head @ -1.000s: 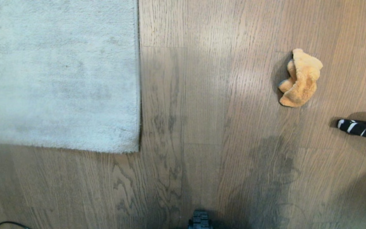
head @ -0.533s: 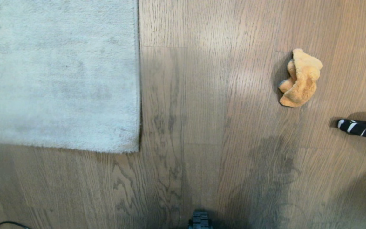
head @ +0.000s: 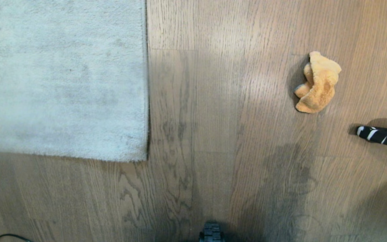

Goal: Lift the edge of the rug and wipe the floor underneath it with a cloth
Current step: Lift up the carpet

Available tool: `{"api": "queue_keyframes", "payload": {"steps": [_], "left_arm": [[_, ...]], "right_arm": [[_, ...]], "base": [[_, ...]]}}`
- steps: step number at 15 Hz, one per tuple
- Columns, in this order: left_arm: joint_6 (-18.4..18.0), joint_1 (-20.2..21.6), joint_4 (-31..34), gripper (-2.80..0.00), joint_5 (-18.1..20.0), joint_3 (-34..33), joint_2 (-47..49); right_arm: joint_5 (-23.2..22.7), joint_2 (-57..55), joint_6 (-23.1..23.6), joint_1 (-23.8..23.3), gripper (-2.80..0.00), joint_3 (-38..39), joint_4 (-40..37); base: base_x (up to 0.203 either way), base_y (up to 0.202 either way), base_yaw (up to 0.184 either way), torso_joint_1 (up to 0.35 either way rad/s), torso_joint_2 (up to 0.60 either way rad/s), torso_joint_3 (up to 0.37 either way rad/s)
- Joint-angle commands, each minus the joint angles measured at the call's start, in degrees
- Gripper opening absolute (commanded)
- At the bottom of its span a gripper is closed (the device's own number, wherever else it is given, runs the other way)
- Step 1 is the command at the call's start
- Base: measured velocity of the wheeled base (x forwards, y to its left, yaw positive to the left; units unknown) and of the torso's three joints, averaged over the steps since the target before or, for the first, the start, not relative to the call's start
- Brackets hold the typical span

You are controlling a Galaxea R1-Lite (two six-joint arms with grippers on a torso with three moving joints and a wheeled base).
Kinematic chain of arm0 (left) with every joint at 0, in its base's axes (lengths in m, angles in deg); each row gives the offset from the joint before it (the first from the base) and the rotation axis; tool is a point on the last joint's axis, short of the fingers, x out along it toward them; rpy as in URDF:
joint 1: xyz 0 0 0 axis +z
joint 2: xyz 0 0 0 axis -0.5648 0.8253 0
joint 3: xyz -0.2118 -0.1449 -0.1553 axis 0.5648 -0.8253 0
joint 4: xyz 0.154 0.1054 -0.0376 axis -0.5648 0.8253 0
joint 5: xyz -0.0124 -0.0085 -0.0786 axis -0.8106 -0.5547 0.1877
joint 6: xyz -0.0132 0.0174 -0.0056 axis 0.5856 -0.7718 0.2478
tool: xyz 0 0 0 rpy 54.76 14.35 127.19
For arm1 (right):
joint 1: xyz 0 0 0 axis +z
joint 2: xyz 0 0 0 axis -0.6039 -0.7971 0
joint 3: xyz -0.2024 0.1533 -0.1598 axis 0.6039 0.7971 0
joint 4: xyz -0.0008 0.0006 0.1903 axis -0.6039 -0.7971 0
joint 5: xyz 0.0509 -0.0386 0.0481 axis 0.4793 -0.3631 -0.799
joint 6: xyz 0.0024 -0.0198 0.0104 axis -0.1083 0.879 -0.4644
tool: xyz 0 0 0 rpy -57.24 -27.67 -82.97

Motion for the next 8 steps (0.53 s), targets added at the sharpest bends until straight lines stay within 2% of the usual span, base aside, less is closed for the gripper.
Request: {"api": "queue_keyframes", "payload": {"steps": [1,8], "left_arm": [[0.04,-0.01,-0.02,-2.8,-0.04,0.0,0.0],[0.43,-0.01,-0.06,-2.8,0.18,0.05,0.0]], "right_arm": [[0.02,-0.05,0.0,0.01,-2.8,0.0,0.04],[0.02,-0.05,0.0,0.01,-2.8,0.0,0.04]], "base": [[0.0,0.0,0.0,0.0,0.0,0.0],[0.0,0.0,0.0,0.0,0.0,0.0]]}}
